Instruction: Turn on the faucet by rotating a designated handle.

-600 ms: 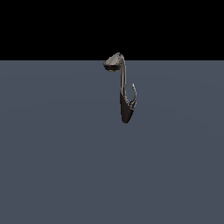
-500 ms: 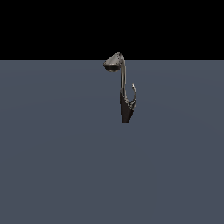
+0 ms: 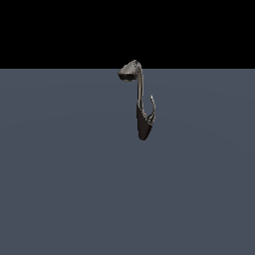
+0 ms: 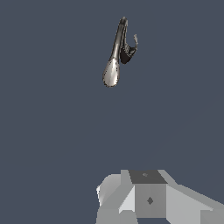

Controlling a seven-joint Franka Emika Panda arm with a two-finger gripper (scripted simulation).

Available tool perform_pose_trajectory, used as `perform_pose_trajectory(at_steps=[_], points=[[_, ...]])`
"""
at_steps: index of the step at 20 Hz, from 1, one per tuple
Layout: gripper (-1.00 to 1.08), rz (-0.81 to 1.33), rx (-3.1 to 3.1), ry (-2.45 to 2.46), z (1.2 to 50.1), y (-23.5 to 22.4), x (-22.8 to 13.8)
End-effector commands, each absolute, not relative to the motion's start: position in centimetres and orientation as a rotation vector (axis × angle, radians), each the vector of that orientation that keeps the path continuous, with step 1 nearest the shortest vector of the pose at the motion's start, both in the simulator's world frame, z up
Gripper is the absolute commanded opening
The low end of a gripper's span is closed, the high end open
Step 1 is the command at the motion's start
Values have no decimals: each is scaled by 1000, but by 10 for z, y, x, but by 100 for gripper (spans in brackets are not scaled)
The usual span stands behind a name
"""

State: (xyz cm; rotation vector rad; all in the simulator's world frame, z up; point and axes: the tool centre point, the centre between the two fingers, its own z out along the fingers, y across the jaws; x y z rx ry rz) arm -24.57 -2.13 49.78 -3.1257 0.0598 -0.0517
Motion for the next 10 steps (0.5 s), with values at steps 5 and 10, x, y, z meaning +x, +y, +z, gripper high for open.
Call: perform_pose_trajectory(at_steps=[5, 10], points=[[-100, -46, -3113, 85, 497, -21, -240], [-100, -27, -3078, 157, 494, -18, -226]])
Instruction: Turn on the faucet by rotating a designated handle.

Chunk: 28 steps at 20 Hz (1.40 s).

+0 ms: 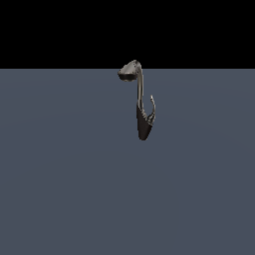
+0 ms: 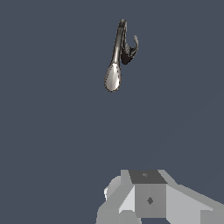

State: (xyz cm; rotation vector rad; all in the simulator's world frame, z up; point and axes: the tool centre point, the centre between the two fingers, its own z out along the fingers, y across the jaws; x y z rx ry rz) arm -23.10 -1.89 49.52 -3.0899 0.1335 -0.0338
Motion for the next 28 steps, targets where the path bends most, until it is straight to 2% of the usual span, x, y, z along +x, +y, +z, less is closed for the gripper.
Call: perform_pose_trajectory(at_steps=[1, 14, 28], points=[[-100, -21, -3068, 177, 493, -17, -222], [-100, 99, -2840, 585, 466, -12, -140], [-100, 273, -2475, 1092, 401, -25, -36]])
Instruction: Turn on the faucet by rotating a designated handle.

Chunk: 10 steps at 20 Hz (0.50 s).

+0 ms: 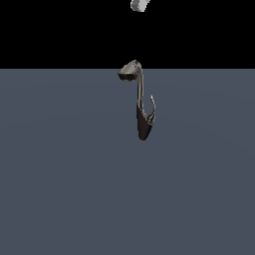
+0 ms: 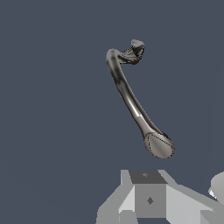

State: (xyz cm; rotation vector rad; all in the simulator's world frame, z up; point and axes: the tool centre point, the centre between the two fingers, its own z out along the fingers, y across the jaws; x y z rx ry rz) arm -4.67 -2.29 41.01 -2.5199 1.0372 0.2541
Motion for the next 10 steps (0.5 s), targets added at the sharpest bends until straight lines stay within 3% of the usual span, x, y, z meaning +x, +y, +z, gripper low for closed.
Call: perform_pose_trajectory(at_steps=[1, 10], points=[[-100, 286, -2446, 1127, 396, -27, -29], [-100, 404, -2159, 1431, 334, -49, 30]])
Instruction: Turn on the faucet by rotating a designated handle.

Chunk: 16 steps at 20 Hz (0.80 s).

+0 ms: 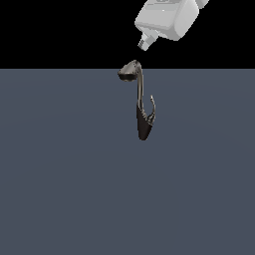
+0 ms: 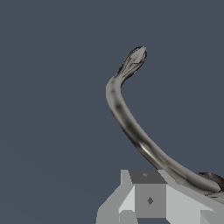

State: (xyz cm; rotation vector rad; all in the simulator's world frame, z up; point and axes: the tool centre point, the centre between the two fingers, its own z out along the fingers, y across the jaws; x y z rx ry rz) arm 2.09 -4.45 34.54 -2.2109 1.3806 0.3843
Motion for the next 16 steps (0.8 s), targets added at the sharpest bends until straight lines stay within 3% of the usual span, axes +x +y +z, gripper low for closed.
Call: perform_pose_trajectory(at_steps=[1, 16], points=[[-100, 417, -2124, 1464, 326, -52, 36], [-100, 585, -1632, 1853, 210, -96, 98]])
